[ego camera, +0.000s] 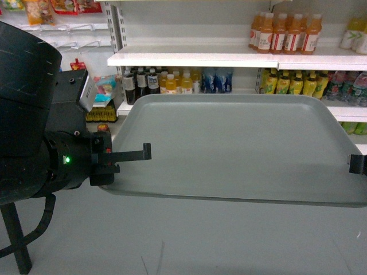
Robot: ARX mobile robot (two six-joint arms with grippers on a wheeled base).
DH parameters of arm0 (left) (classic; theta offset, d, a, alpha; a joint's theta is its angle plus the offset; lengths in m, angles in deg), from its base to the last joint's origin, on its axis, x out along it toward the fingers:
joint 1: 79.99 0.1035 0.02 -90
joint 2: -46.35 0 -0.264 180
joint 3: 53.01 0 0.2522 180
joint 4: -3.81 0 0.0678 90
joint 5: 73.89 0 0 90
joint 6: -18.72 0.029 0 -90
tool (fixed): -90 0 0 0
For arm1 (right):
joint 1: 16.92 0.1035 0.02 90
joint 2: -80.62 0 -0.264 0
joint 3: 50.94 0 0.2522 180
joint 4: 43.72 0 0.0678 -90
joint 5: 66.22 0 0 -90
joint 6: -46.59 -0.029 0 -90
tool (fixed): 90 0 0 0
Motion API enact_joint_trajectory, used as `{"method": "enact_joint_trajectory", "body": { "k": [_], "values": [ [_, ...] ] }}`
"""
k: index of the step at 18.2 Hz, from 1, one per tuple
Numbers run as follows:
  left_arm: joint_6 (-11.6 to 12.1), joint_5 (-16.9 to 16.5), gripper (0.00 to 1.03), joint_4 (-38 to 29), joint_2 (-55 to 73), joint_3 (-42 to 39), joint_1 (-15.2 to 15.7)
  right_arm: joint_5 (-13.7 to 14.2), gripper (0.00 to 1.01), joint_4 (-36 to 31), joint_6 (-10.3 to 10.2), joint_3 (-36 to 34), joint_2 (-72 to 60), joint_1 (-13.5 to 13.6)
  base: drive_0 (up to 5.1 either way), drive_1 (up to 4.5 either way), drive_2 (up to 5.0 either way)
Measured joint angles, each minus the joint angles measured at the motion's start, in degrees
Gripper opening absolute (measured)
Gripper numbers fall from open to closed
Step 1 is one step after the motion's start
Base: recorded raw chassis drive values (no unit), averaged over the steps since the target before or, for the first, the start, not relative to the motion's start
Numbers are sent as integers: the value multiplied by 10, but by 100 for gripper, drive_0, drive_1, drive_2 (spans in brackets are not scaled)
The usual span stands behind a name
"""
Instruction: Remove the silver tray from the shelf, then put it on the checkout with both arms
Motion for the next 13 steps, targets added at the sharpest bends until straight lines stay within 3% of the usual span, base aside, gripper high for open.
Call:
{"method": "enact_joint_trajectory", "body": {
  "k": [13],
  "values": [
    [0,3,3,1,0,0,-1,1,3,2,0,0,0,0,8,-420,437]
  ]
}}
